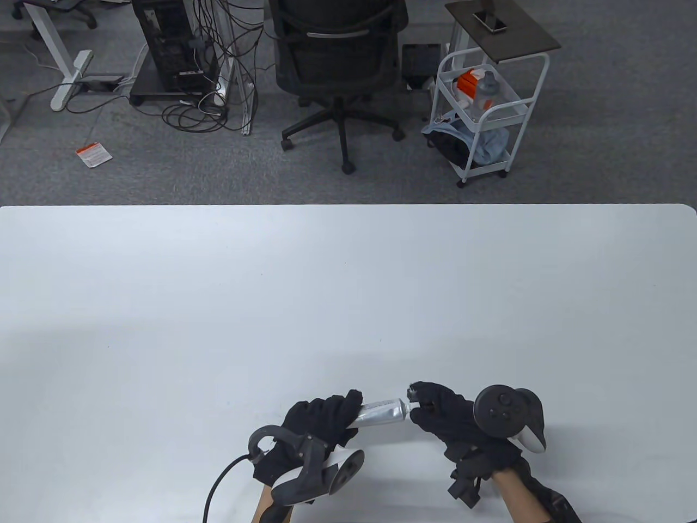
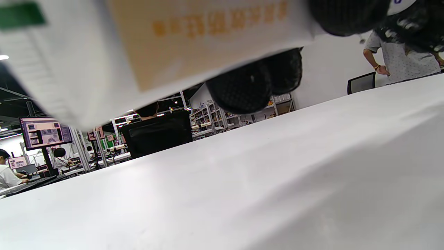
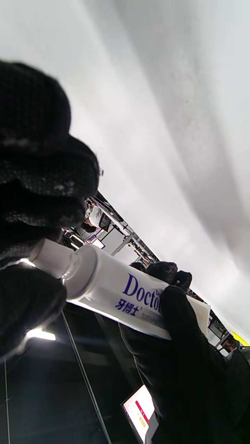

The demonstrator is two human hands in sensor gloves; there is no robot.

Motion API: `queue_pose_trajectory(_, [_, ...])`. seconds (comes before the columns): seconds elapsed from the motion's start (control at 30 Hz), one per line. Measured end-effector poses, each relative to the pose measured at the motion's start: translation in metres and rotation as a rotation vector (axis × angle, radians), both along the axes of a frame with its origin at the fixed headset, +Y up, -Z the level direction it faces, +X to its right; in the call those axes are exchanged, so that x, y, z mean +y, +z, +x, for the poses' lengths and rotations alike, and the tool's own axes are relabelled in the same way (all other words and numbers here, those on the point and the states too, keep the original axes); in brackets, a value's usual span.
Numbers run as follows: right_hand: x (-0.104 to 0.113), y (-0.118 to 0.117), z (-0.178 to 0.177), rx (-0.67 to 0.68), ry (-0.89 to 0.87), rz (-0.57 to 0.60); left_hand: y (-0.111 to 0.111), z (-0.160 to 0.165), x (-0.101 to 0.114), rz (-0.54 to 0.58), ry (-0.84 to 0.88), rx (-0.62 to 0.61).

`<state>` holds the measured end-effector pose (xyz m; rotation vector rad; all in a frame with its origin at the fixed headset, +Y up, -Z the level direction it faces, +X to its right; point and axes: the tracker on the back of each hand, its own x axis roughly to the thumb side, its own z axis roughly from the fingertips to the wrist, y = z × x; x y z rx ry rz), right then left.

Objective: Unscrew tube cap from toothpaste tube

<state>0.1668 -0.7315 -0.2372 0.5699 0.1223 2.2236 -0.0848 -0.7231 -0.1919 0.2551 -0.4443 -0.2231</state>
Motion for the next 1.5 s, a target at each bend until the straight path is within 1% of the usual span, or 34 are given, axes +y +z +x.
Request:
queue_pose_trajectory(0.13, [-0.005, -0.001, 0.003, -0.051, -0.057, -0.064, 0.0, 0.0, 0.0, 0.008, 0.0, 0.004])
queue_pose_trajectory(0.23, [-0.006, -0.002, 0.002, -0.068, -0.051, -0.072, 0.0, 0.0, 0.0, 0.007, 0.002, 0.001])
queue_pose_trajectory(0.33, [-0.003, -0.001, -0.001, -0.066, -0.015, -0.051, 0.0, 0.001, -0.001, 0.0, -0.014, 0.001])
queue_pose_trajectory(0.43, [0.004, 0.002, 0.0, -0.085, -0.015, 0.034, -0.001, 0.0, -0.001, -0.014, 0.006, -0.001])
queue_pose_trajectory(0.5, [0.008, 0.003, 0.003, -0.11, -0.012, 0.063, -0.001, 0.0, -0.001, -0.013, 0.007, 0.005])
queue_pose_trajectory(0.53, [0.011, 0.003, 0.006, -0.149, 0.02, 0.089, -0.002, -0.001, -0.001, -0.003, -0.011, 0.016])
queue_pose_trajectory(0.63, [0.013, 0.002, 0.012, -0.262, 0.218, 0.177, -0.003, -0.003, -0.001, -0.005, -0.016, 0.028])
queue_pose_trajectory(0.7, [0.01, -0.002, 0.015, -0.33, 0.445, 0.221, -0.003, -0.003, -0.001, -0.009, -0.009, 0.029])
queue_pose_trajectory(0.73, [0.007, -0.004, 0.015, -0.352, 0.541, 0.225, -0.003, -0.003, -0.002, -0.007, -0.009, 0.03])
queue_pose_trajectory(0.87, [-0.005, -0.01, 0.013, -0.379, 0.774, 0.209, -0.003, -0.003, -0.002, -0.005, -0.014, 0.036])
queue_pose_trajectory(0.97, [-0.013, -0.013, 0.008, -0.348, 0.883, 0.181, -0.004, -0.004, -0.002, -0.007, -0.018, 0.044])
queue_pose_trajectory(1.07, [-0.018, -0.014, 0.002, -0.323, 0.947, 0.156, -0.004, -0.005, -0.001, -0.01, -0.016, 0.05])
queue_pose_trajectory(1.27, [-0.026, -0.016, -0.004, -0.301, 1.003, 0.14, -0.005, -0.004, -0.002, -0.013, -0.024, 0.057])
queue_pose_trajectory(1.37, [-0.026, -0.016, -0.007, -0.305, 1.02, 0.157, -0.005, -0.004, -0.002, -0.018, -0.025, 0.061])
queue_pose_trajectory(1.5, [-0.024, -0.014, -0.005, -0.299, 1.017, 0.132, -0.007, -0.005, -0.002, -0.033, -0.028, 0.079])
